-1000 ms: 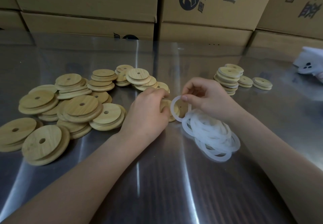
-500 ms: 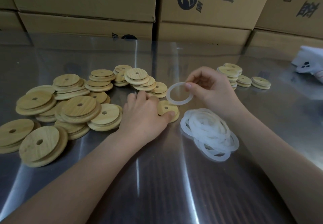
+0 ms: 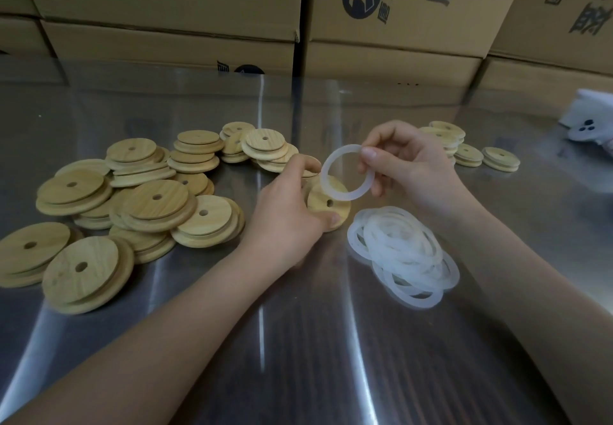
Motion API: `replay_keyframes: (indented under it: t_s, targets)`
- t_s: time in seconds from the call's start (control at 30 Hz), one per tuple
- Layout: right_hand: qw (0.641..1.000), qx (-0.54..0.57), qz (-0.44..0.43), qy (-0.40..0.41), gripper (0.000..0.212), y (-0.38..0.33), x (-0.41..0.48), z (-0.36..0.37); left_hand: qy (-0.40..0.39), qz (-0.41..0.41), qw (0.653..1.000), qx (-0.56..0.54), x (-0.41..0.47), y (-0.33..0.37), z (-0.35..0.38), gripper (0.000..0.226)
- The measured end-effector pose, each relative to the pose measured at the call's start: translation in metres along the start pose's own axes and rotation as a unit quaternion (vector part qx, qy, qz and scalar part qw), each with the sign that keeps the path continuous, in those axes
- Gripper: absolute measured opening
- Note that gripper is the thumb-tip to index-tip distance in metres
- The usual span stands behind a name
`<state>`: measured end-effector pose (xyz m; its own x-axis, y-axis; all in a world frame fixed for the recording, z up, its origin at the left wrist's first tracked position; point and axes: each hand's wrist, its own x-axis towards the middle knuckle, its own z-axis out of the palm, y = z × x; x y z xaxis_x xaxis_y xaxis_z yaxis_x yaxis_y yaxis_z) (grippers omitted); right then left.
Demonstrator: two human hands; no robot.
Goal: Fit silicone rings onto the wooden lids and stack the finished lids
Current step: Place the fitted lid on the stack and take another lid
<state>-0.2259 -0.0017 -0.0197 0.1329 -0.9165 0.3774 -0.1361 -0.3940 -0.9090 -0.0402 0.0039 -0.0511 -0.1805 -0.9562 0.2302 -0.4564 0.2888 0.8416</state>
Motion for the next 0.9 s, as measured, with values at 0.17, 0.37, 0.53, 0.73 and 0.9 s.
replay_keyframes:
  t_s: [0.17, 0.37, 0.53, 0.73, 0.9]
  targets:
    - [0.997, 0.055, 0.036, -0.044, 0.004, 0.002, 0.0, 0.001, 0.005, -0.029, 0.995, -0.098, 0.004, -0.003, -0.004, 0.039]
    - [0.992, 0.075, 0.044, -0.09, 0.004, 0.004, 0.0, 0.003, -0.019, -0.041, 0.964, -0.261, 0.003, -0.001, -0.006, 0.03]
    - [0.994, 0.07, 0.038, -0.076, 0.004, 0.004, -0.001, 0.005, -0.062, -0.087, 0.922, -0.373, 0.003, 0.0, -0.007, 0.026]
    - [0.998, 0.03, 0.025, -0.043, 0.005, 0.003, -0.002, 0.008, -0.091, -0.132, 0.876, -0.455, 0.005, 0.003, -0.007, 0.029]
    - [1.0, -0.025, -0.004, -0.018, 0.012, 0.001, -0.005, 0.012, -0.11, -0.111, 0.894, -0.419, 0.004, 0.002, -0.005, 0.045]
